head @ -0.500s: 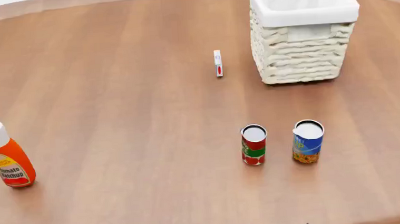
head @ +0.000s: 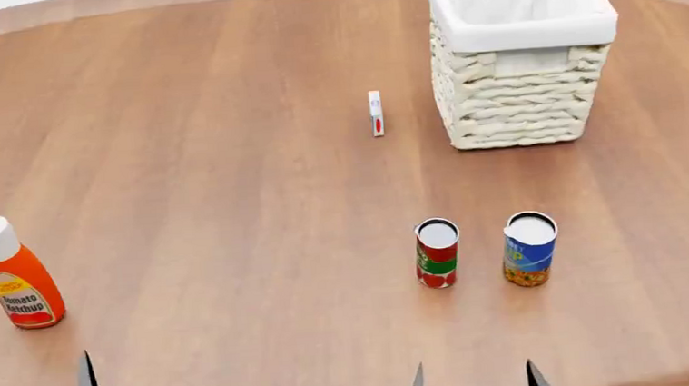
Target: Pick up the ketchup, and put it in the basket.
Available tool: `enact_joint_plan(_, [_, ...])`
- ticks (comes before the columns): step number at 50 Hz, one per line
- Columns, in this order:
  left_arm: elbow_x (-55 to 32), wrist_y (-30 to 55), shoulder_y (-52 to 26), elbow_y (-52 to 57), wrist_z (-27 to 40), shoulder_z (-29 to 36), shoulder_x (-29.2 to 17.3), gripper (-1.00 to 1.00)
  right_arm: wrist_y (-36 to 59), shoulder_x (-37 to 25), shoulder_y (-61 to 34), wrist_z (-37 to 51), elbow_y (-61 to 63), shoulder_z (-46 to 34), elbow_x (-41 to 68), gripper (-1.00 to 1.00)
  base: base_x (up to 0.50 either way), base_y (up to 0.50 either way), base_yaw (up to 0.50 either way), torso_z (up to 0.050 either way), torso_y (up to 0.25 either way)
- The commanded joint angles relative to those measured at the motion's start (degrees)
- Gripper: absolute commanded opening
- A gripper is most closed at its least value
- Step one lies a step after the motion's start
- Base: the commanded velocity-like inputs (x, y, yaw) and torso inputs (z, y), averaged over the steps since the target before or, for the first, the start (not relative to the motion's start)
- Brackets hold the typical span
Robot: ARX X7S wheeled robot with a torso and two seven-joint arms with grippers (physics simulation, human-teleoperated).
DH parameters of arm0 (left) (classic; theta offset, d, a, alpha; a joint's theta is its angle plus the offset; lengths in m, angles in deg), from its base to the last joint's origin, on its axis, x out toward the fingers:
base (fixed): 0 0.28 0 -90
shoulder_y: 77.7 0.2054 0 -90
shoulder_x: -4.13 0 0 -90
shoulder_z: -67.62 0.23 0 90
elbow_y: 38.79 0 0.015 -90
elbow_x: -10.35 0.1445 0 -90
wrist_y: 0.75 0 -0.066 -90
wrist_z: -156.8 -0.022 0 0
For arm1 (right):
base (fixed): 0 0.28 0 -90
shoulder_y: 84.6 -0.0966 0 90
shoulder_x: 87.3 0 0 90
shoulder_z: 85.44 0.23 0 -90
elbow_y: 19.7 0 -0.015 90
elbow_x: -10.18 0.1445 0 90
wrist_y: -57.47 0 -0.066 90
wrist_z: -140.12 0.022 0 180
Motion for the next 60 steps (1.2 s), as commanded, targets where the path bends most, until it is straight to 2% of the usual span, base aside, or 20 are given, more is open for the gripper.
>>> enact_joint_plan(1, [-1.0, 6.5, 1.0, 15.1, 2.4, -0.9, -1.9, 1.0, 4.4, -0.9, 1.7, 0.5, 13.0, 0.3, 1.7, 1.0, 0.0, 0.0, 0.0, 0.0, 0.0])
enact_joint_plan(16, [-1.8, 13.6, 0.9, 27.7, 5.4, -1.5, -3.3, 1.0, 13.0, -3.2, 1.2, 3.1, 30.8, 0.0, 3.9, 1.0, 0.0, 0.0, 0.0, 0.0, 0.0])
enact_joint_plan(29, [-2.3, 14.8, 0.8, 29.2, 6.3, -1.2, -4.0, 1.0, 11.6, -4.1, 1.4, 4.3, 33.0, 0.0, 5.5, 1.0, 0.03, 0.0, 0.0, 0.0, 0.0])
enact_joint_plan(60, [-3.5, 15.0, 0.7, 30.1, 7.4, -0.1, -5.5, 1.0, 11.5, -5.8, 1.1, 6.2, 32.4, -0.6, 8.1, 1.0, 0.49, 0.0, 0.0, 0.0, 0.0])
